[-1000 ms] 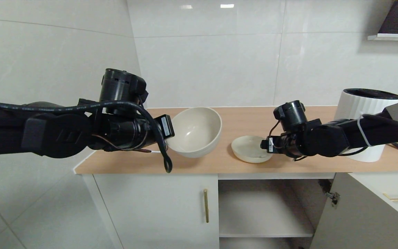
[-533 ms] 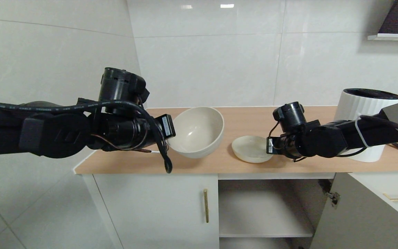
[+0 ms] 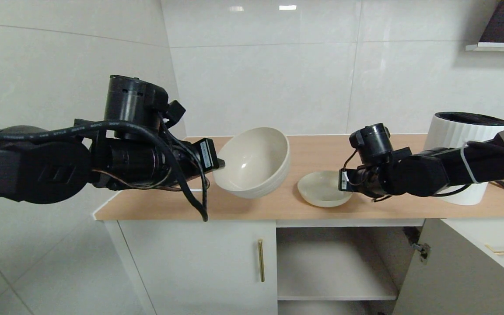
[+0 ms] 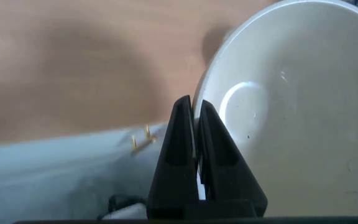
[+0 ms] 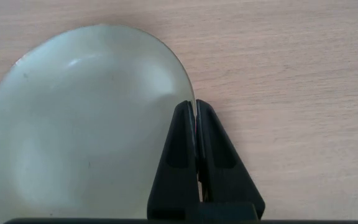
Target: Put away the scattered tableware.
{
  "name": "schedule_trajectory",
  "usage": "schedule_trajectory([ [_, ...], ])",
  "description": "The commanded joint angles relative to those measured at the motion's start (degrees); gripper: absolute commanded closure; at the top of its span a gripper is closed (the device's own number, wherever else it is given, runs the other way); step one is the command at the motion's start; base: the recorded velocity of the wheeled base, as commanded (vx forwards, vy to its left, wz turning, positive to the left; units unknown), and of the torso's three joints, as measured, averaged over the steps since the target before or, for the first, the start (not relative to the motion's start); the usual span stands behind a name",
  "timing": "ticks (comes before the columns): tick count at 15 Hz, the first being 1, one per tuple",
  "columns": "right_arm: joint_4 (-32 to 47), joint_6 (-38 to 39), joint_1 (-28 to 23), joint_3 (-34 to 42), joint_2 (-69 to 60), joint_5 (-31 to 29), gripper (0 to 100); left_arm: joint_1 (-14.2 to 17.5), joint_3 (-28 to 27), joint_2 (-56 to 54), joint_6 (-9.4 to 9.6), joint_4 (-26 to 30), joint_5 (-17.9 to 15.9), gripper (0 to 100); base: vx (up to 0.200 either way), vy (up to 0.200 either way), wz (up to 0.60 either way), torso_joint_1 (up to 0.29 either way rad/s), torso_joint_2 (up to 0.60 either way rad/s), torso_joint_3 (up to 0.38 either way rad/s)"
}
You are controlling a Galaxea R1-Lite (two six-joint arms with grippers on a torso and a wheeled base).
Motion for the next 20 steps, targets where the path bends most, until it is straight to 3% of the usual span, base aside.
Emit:
schedule_trajectory([
  [1,0.1,0.1,0.0,0.6,-2.6,0.7,100,0.2,0.1,-0.3,-0.05,-0.1,0.2,100,0.0,0.0,0.0,0.0,0.0,0.0],
  [2,0.9,0.1,0.2,4.5,-8.6,6.6,100,0.1,2.7,-3.1,0.04,-0.7,1.6,100,0.0,0.0,0.0,0.0,0.0,0.0],
  [4,3.7,0.1,0.4,6.7,-14.3,10.5,100,0.1,7.4,-6.1,0.48,-3.3,1.5,100,0.0,0.0,0.0,0.0,0.0,0.0],
  [8,5.3,-0.1,1.4,14.6,-22.8,10.8,100,0.1,14.8,-9.7,0.74,-6.3,1.5,100,0.0,0.0,0.0,0.0,0.0,0.0],
  [11,4.8,-0.1,2.5,20.2,-25.2,11.8,100,0.1,17.9,-9.9,3.2,-6.1,1.5,100,0.0,0.0,0.0,0.0,0.0,0.0],
  [17,4.8,-1.2,2.5,22.9,-25.7,11.9,100,0.2,20.0,-9.9,3.29,-5.9,1.5,100,0.0,0.0,0.0,0.0,0.0,0.0],
  [20,4.8,-1.4,2.5,23.0,-25.7,11.9,100,0.1,19.9,-9.2,3.29,-6.0,1.5,100,-0.2,0.0,0.0,0.001,0.0,0.002],
])
